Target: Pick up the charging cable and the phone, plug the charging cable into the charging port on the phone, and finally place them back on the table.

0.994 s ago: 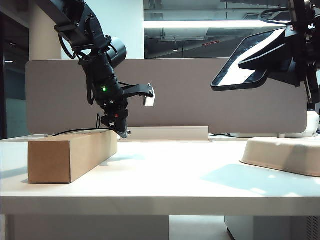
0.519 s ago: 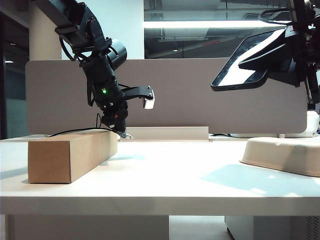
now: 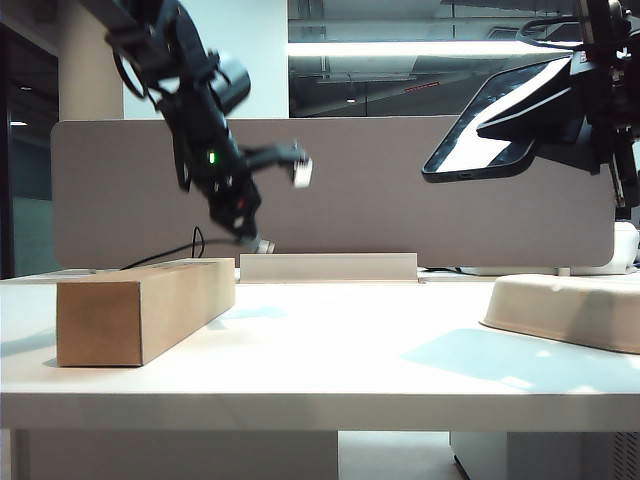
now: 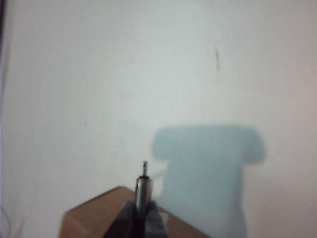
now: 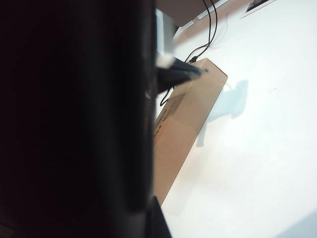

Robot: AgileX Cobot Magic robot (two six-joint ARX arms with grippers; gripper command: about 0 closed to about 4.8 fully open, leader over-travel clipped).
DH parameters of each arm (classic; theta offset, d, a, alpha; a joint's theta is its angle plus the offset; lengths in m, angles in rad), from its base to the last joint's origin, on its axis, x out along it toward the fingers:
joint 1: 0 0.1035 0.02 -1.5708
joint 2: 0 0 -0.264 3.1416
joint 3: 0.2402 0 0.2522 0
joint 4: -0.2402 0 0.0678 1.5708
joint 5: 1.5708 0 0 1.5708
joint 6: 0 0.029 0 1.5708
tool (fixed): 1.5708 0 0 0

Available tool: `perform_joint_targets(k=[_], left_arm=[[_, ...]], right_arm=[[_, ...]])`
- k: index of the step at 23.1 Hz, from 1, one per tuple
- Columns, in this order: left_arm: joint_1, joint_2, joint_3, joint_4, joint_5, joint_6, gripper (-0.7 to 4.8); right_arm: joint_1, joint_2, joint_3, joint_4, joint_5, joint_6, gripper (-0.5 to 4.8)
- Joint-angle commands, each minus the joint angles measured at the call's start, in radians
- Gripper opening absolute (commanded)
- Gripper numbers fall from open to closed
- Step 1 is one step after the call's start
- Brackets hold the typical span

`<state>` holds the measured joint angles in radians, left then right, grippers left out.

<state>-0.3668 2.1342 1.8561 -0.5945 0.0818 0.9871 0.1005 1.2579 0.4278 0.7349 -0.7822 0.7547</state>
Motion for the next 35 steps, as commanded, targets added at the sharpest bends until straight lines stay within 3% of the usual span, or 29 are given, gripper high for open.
perform_joint_targets(k=[1, 3, 7, 11, 13, 21, 23, 29, 35], left_arm=[[-0.004, -0.070, 0.009, 0.013, 0.207, -0.274, -0.06], [-0.004, -0.093, 0.009, 0.012, 0.312, -0.393, -0.06], [-0.010, -0.145, 0.008, -0.027, 0.449, -0.514, -0.06], [-0.013, -0.188, 0.008, -0.130, 0.549, -0.516, -0.06], [-0.013, -0.216, 0.008, -0.249, 0.691, -0.515, -0.06], [-0.051, -0.235, 0.008, -0.440, 1.063, -0.462, -0.06], [-0.065, -0.235, 0.008, -0.444, 1.113, -0.460, -0.06], [-0.130, -0.235, 0.008, -0.442, 1.116, -0.436, -0.06], [-0.140, -0.235, 0.008, -0.425, 1.156, -0.411, -0.06]], right_arm=[[-0.001, -0.006, 0.007, 0.075, -0.002, -0.007, -0.02], [-0.001, -0.006, 0.007, 0.101, -0.002, -0.007, -0.02], [-0.002, -0.006, 0.007, 0.193, -0.003, 0.023, -0.03], [-0.002, -0.006, 0.007, 0.261, -0.002, 0.062, -0.03], [-0.002, -0.006, 0.012, 0.299, -0.002, 0.090, -0.03], [-0.002, -0.006, 0.100, 0.345, -0.002, 0.162, -0.02], [-0.002, -0.006, 0.126, 0.348, -0.002, 0.167, -0.02], [-0.002, -0.006, 0.173, 0.348, -0.003, 0.226, -0.02], [-0.002, -0.006, 0.174, 0.397, -0.001, 0.308, -0.02]])
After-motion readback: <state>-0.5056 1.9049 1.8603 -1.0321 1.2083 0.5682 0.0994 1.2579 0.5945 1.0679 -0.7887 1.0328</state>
